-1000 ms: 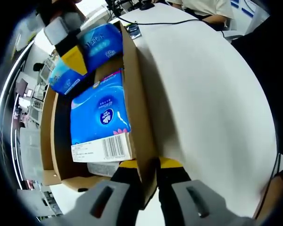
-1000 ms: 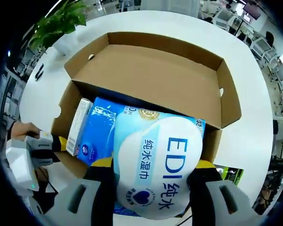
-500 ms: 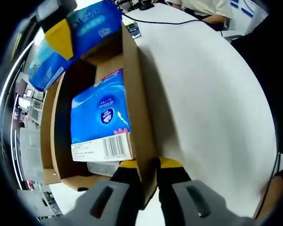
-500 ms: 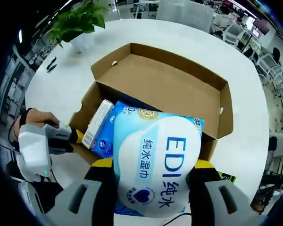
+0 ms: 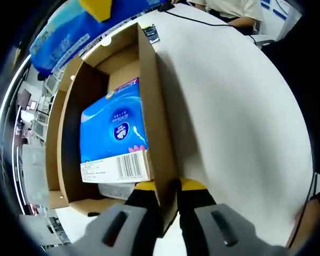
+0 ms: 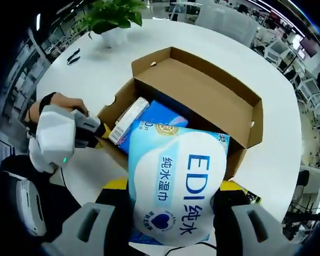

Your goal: Operate the shoe box by opening the lid, removing the specified soft item, and placing it in the target area until the item is outside and the box remains undamaged.

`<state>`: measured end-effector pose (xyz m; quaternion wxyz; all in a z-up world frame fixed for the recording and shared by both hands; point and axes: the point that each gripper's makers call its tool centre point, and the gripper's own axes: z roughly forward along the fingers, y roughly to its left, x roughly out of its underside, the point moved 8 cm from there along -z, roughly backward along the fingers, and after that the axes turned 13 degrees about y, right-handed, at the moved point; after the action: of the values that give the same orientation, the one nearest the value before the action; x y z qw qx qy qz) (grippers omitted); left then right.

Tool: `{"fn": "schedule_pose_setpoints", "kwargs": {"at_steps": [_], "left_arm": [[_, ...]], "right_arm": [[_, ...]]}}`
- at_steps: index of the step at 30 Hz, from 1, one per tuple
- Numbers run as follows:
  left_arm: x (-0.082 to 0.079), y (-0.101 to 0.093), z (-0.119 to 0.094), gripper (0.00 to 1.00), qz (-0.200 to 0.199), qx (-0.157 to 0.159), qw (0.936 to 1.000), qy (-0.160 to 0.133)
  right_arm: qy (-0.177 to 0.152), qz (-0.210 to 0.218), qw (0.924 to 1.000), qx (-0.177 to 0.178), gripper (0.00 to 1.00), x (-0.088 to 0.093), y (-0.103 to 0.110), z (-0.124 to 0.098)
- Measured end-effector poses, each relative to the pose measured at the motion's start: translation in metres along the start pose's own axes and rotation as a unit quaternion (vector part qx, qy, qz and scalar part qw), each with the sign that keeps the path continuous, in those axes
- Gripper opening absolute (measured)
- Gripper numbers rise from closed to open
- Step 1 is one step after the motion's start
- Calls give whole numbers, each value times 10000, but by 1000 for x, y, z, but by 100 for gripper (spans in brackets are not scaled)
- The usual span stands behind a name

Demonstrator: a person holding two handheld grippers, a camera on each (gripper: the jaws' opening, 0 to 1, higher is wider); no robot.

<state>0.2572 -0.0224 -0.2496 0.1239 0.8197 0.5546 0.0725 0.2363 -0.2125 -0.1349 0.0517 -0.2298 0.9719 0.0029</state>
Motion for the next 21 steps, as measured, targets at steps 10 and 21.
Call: {"fn": "schedule_pose_setpoints", "kwargs": {"at_steps": [10,21], "left_arm": [[0,-2,-1,9,-7,-8,10000,14],[0,-3,-1,9,-16,-1,10000,18]], "right_arm": [[-84,-339,9994,-84,60,11,16,-5],[2,-693,9976,43,60,31,24,-7]]}}
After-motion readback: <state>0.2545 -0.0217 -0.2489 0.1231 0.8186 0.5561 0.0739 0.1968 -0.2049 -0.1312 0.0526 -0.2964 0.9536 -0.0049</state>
